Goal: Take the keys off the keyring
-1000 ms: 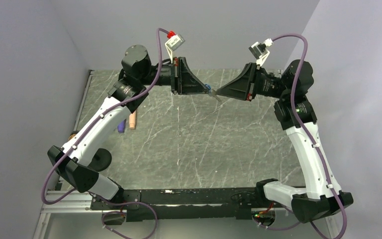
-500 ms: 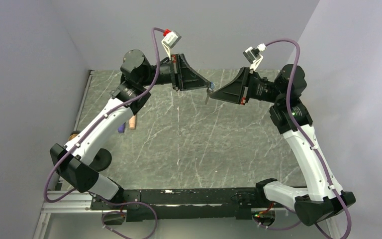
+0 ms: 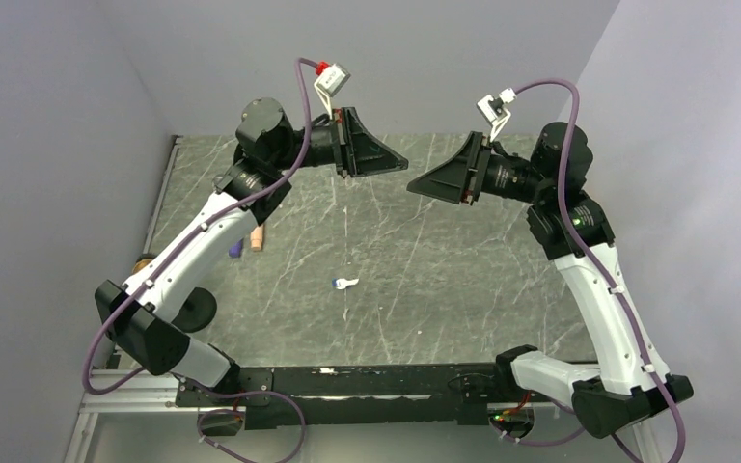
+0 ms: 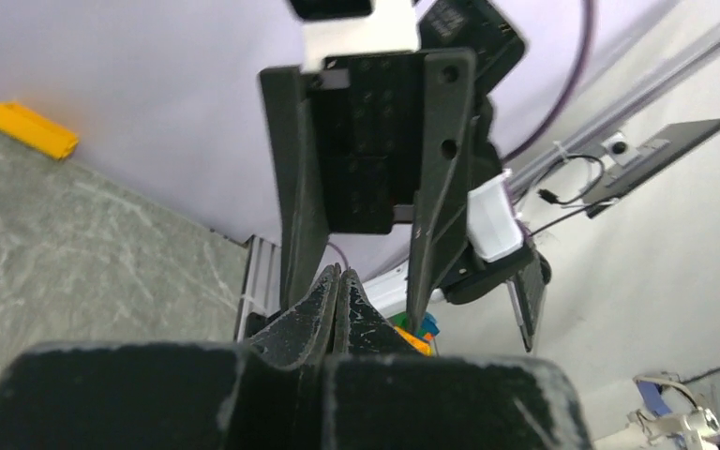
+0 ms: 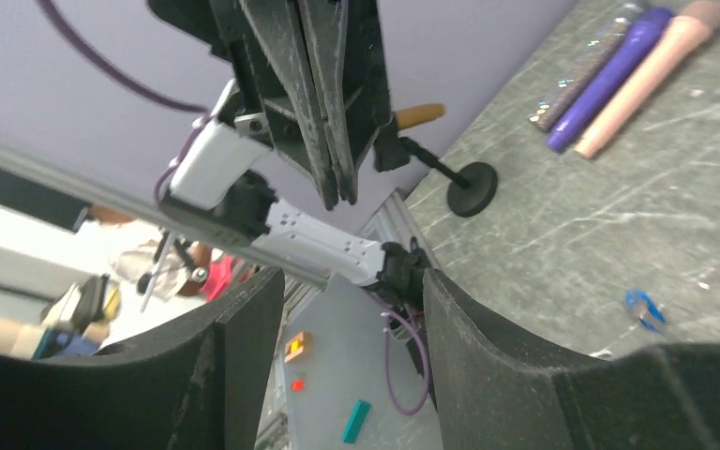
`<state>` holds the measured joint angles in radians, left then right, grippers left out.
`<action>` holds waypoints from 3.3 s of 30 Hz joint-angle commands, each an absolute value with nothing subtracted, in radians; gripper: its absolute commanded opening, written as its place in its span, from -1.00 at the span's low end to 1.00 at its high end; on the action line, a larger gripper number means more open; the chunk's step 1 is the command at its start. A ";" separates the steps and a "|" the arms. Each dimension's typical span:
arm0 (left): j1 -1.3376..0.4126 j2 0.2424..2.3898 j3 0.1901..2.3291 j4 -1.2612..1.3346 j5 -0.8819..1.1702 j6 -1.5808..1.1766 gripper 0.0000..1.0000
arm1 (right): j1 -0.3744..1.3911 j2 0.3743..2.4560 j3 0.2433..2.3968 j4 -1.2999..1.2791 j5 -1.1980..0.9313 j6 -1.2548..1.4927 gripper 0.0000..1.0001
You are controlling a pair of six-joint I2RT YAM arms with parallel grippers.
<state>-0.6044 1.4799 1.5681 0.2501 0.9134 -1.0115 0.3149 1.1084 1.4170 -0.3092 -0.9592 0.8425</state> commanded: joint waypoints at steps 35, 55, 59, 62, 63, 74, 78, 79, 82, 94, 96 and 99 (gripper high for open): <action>-0.807 1.665 1.118 -0.712 -0.401 -0.653 0.52 | 0.316 1.197 1.309 -0.903 -0.571 0.639 0.22; -0.782 1.784 1.074 -0.628 -0.354 -0.672 0.12 | 0.317 1.202 1.327 -0.895 -0.586 0.666 0.20; -0.756 1.800 1.063 -0.596 -0.323 -0.645 -0.16 | 0.316 1.193 1.316 -0.886 -0.586 0.676 0.20; -0.751 1.794 1.047 -0.587 -0.311 -0.644 -0.35 | 0.317 1.194 1.320 -0.886 -0.585 0.676 0.19; -0.750 1.785 1.038 -0.582 -0.309 -0.644 -0.41 | 0.316 1.193 1.321 -0.885 -0.584 0.678 0.19; -0.750 1.625 0.965 -0.582 -0.290 -0.610 -0.99 | 0.316 1.178 1.298 -0.857 -0.589 0.696 0.18; -0.752 1.532 0.982 -0.592 -0.249 -0.559 -1.00 | 0.316 1.176 1.306 -0.854 -0.592 0.694 0.18; -0.751 1.508 0.990 -0.592 -0.232 -0.542 -1.00 | 0.316 1.178 1.309 -0.853 -0.594 0.693 0.18; -0.747 1.429 1.029 -0.588 -0.139 -0.487 -1.00 | 0.316 1.177 1.325 -0.840 -0.614 0.695 0.18; -0.708 1.440 1.478 -0.659 0.756 -0.233 -1.00 | 0.311 1.123 1.389 -0.464 -0.860 0.802 0.18; -0.708 1.470 1.546 -0.683 0.867 -0.244 -1.00 | 0.311 1.107 1.369 -0.398 -0.891 0.824 0.15; -0.707 1.458 1.558 -0.601 0.983 -0.319 -1.00 | 0.312 1.087 1.367 -0.362 -0.921 0.825 0.11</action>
<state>-0.7109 1.4567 1.5234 -0.6308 0.6804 -0.2901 0.3149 1.1275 1.3712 -0.5240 -0.8318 0.7822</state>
